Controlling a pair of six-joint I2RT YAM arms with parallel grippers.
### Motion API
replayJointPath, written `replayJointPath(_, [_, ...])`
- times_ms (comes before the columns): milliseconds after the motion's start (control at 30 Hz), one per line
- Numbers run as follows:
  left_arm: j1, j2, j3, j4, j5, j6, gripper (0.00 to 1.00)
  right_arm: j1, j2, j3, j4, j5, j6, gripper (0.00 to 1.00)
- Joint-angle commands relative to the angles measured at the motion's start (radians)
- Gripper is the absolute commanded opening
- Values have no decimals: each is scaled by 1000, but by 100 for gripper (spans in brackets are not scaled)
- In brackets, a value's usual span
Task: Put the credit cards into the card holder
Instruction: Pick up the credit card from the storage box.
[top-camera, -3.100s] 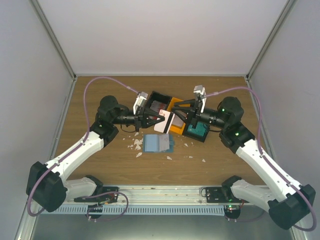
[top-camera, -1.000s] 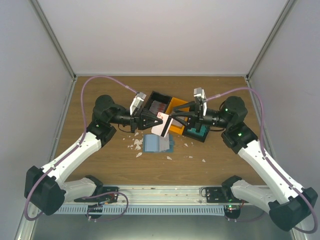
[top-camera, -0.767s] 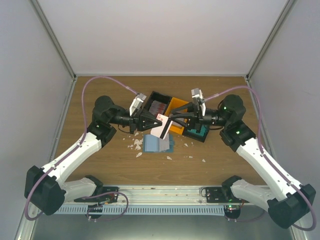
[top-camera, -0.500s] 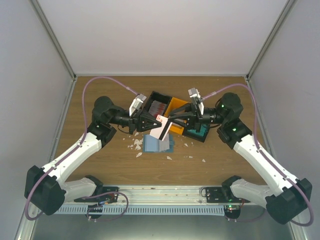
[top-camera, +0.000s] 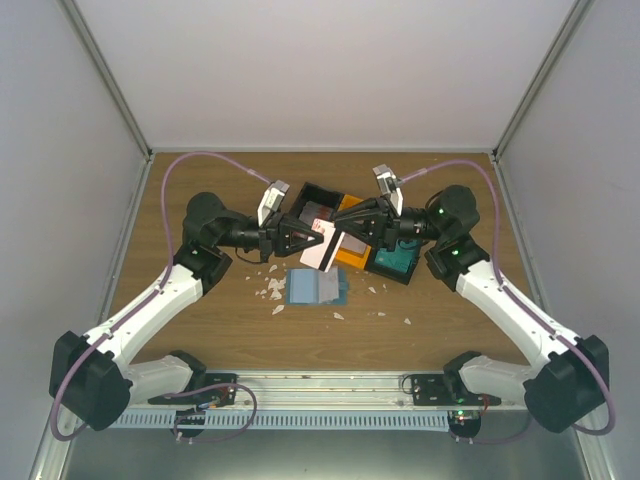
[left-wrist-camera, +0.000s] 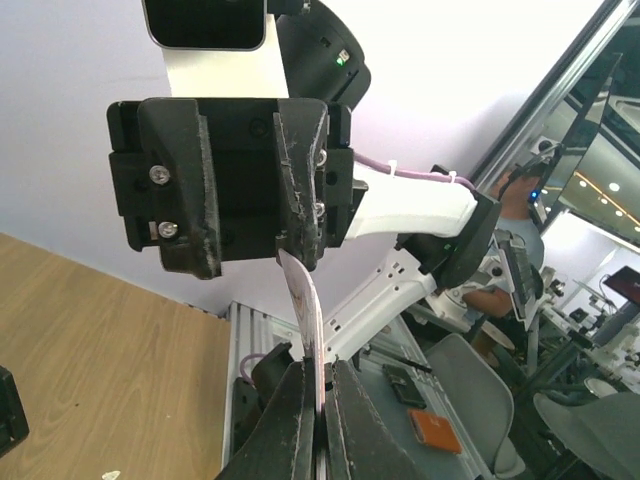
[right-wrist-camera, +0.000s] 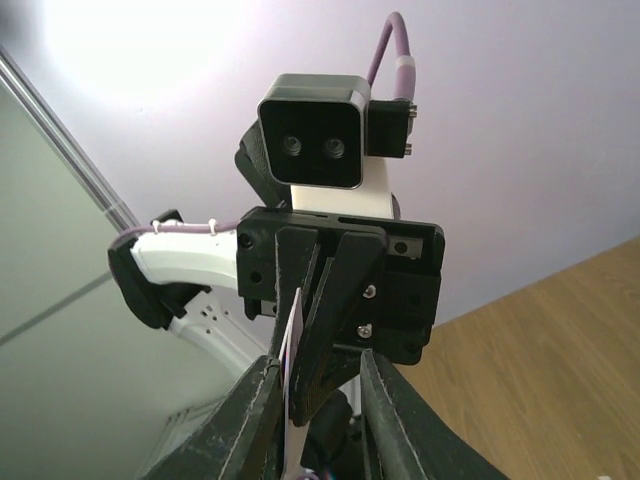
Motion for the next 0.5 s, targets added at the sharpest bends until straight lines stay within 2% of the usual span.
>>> replayJointPath(0, [-15,-10,47,266,-58,-40,0,13,47,-58,18,2,112,24])
replayJointPath(233, [-16,-32,64,194,86,39,0,-8,26,19,-139,-41,-41,26])
replayJointPath(467, [-16,-43,85,161,108,75,0,-9,10,53,-250,-92,-155,27])
